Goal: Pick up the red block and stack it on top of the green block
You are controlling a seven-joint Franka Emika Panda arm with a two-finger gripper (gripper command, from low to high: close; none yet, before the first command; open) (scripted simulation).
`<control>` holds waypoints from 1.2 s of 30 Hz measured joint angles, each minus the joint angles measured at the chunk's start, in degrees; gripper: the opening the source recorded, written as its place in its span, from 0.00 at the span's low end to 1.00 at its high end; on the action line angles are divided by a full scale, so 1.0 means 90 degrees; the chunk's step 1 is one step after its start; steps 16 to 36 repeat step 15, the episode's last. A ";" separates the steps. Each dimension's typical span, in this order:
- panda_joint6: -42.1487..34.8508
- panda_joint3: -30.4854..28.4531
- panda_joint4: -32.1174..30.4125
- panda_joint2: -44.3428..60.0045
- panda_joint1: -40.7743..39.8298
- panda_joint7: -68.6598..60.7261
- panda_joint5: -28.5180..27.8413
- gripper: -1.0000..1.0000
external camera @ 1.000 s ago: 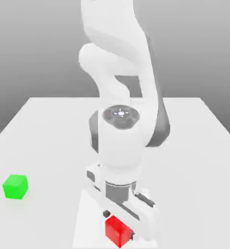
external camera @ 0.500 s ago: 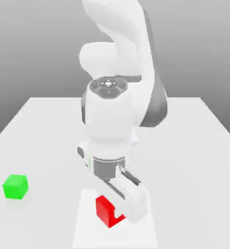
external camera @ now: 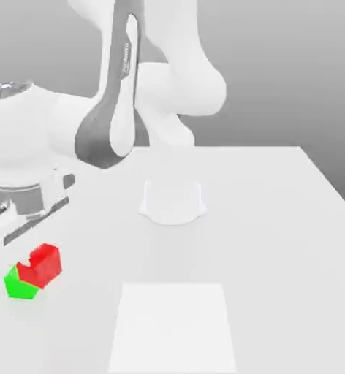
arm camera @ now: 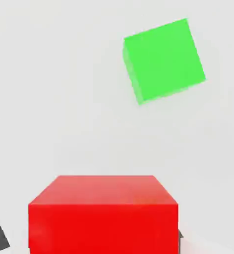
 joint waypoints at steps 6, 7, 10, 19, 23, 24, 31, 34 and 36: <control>0.0113 -0.0273 -0.0167 -0.0062 -0.0969 0.1312 -0.0044 0.00; 0.0244 -0.0201 -0.0162 0.0069 -0.0974 0.1341 -0.0029 0.00; 0.0710 -0.0097 -0.0143 0.0552 -0.0838 0.1305 0.0071 0.00; 0.1146 -0.0010 -0.0135 0.1011 -0.0877 0.1204 0.0210 1.00; 0.1146 -0.0010 -0.0135 0.1011 -0.0877 0.1204 0.0210 1.00; 0.1146 -0.0010 -0.0135 0.1011 -0.0877 0.1204 0.0210 1.00; 0.1146 -0.0010 -0.0135 0.1011 -0.0877 0.1204 0.0210 1.00; 0.1146 -0.0010 -0.0135 0.1011 -0.0877 0.1204 0.0210 1.00; 0.1146 -0.0010 -0.0135 0.1011 -0.0877 0.1204 0.0210 1.00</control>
